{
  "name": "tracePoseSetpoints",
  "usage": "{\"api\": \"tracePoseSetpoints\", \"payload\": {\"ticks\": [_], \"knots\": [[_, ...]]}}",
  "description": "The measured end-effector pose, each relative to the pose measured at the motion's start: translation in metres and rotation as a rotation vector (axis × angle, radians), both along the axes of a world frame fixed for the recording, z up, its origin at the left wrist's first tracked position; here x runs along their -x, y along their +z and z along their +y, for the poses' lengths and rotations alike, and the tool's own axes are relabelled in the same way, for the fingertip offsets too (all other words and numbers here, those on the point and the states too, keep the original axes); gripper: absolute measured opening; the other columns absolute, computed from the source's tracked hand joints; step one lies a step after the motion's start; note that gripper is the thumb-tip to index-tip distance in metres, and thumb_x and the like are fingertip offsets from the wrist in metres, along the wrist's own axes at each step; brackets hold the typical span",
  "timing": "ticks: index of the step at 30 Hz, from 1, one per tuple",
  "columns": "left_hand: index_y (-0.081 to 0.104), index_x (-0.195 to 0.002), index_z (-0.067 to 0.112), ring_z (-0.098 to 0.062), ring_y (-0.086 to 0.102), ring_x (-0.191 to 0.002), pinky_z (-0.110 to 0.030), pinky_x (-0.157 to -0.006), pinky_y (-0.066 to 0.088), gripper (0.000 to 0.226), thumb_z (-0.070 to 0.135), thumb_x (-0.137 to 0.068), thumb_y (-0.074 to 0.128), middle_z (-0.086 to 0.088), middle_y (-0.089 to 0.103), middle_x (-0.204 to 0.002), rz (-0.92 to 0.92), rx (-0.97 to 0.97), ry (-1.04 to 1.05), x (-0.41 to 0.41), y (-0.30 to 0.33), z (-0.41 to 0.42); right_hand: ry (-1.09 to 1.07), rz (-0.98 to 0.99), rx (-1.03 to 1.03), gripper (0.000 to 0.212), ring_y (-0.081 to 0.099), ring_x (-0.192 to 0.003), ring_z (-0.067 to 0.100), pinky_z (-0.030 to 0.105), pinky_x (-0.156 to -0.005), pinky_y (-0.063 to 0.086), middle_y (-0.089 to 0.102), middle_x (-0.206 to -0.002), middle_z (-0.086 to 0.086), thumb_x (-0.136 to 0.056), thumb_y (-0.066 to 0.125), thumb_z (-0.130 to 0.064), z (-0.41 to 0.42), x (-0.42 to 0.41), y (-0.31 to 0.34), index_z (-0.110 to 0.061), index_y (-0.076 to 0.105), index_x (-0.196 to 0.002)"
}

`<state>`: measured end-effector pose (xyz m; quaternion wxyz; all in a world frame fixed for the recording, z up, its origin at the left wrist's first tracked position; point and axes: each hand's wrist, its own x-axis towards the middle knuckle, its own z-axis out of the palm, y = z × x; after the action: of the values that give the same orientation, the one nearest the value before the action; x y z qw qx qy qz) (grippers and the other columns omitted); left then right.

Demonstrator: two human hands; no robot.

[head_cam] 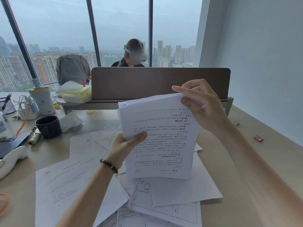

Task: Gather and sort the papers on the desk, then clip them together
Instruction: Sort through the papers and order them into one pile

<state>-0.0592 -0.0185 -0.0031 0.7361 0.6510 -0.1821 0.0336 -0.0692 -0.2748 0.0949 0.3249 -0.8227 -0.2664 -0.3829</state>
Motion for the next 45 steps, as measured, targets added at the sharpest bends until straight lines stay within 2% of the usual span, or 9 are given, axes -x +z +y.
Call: {"api": "tracePoseSetpoints", "payload": {"ticks": [7, 12, 18, 21, 26, 30, 39, 42, 45], "knots": [[0.079, -0.094, 0.028, -0.020, 0.073, -0.097, -0.029, -0.076, 0.059, 0.023, 0.021, -0.073, 0.078, -0.001, 0.078, -0.104, -0.024, 0.050, 0.012, -0.003, -0.003, 0.001, -0.014, -0.094, 0.294, 0.053, 0.049, -0.100, 0.017, 0.017, -0.091, 0.043, 0.044, -0.111, 0.002, -0.098, 0.059, -0.011, -0.005, 0.002, 0.006, -0.036, 0.047, -0.143], [0.077, -0.099, 0.023, -0.027, 0.073, -0.099, -0.041, -0.081, 0.060, 0.022, 0.020, -0.077, 0.074, -0.005, 0.078, -0.106, -0.016, 0.037, 0.049, -0.006, -0.005, -0.004, 0.136, 0.275, -0.469, 0.091, 0.062, -0.110, 0.008, 0.025, -0.089, 0.055, 0.060, -0.122, -0.006, -0.080, 0.083, -0.020, 0.005, 0.014, -0.008, -0.058, 0.030, -0.143], [0.079, -0.097, 0.025, -0.025, 0.073, -0.101, -0.038, -0.084, 0.060, 0.031, 0.037, -0.069, 0.086, -0.004, 0.077, -0.108, 0.022, 0.008, 0.029, -0.006, -0.013, -0.001, 0.237, 0.706, -0.818, 0.050, 0.075, -0.098, 0.030, 0.055, -0.090, 0.058, 0.079, -0.105, 0.004, -0.061, 0.088, -0.038, 0.006, 0.011, -0.086, -0.016, 0.076, -0.105], [0.077, -0.103, 0.026, -0.021, 0.072, -0.104, -0.042, -0.090, 0.058, 0.047, 0.049, -0.063, 0.086, -0.001, 0.076, -0.110, 0.044, -0.102, -0.002, -0.004, -0.026, 0.001, 0.294, 0.756, -0.826, 0.080, 0.074, -0.103, 0.031, 0.049, -0.088, 0.059, 0.077, -0.113, 0.008, -0.052, 0.095, -0.048, 0.010, 0.009, -0.106, -0.011, 0.071, -0.119], [0.075, -0.091, 0.036, -0.021, 0.071, -0.092, -0.044, -0.082, 0.060, 0.009, 0.032, -0.083, 0.076, 0.001, 0.077, -0.100, -0.003, -0.179, 0.140, -0.006, -0.025, -0.009, 0.254, 0.658, -0.932, 0.069, 0.071, -0.104, 0.038, 0.051, -0.082, 0.061, 0.072, -0.117, 0.017, -0.079, 0.083, -0.031, 0.015, 0.000, -0.114, 0.003, 0.051, -0.128], [0.069, -0.073, 0.034, -0.020, 0.053, -0.073, -0.039, -0.063, 0.045, 0.017, 0.049, -0.081, 0.069, -0.009, 0.061, -0.079, 0.024, -0.258, 0.235, -0.007, -0.035, -0.013, 0.262, 0.692, -1.003, 0.020, 0.070, -0.091, 0.026, 0.043, -0.074, 0.057, 0.068, -0.101, 0.011, -0.093, 0.055, 0.002, 0.019, 0.003, -0.130, -0.005, 0.043, -0.107], [0.070, -0.083, 0.018, -0.007, 0.069, -0.060, -0.023, -0.052, 0.055, 0.022, 0.029, -0.097, 0.057, 0.005, 0.074, -0.068, 0.026, -0.438, 0.240, -0.019, -0.018, 0.002, 0.055, 0.782, -0.626, 0.021, 0.071, -0.103, 0.018, 0.045, -0.089, 0.057, 0.072, -0.111, -0.005, -0.101, 0.048, -0.020, 0.017, -0.001, -0.101, -0.028, 0.063, -0.114], [0.073, -0.090, 0.018, -0.011, 0.074, -0.063, -0.028, -0.054, 0.057, 0.017, 0.029, -0.095, 0.061, 0.007, 0.077, -0.071, 0.224, -0.378, 0.205, -0.021, -0.030, 0.026, -0.287, 0.900, -0.234, 0.050, 0.058, -0.123, 0.027, 0.044, -0.102, 0.046, 0.061, -0.131, 0.006, -0.096, 0.039, -0.057, 0.008, -0.006, -0.111, -0.024, 0.060, -0.128], [0.073, -0.100, 0.009, -0.028, 0.076, -0.071, -0.038, -0.062, 0.061, 0.020, 0.025, -0.095, 0.062, -0.008, 0.079, -0.082, 0.428, -0.386, 0.180, -0.022, -0.049, 0.062, -0.647, 0.995, 0.228, 0.058, 0.049, -0.129, 0.035, 0.039, -0.099, 0.042, 0.053, -0.139, 0.017, -0.101, 0.038, -0.055, -0.013, -0.001, -0.139, -0.011, 0.051, -0.135]]}}
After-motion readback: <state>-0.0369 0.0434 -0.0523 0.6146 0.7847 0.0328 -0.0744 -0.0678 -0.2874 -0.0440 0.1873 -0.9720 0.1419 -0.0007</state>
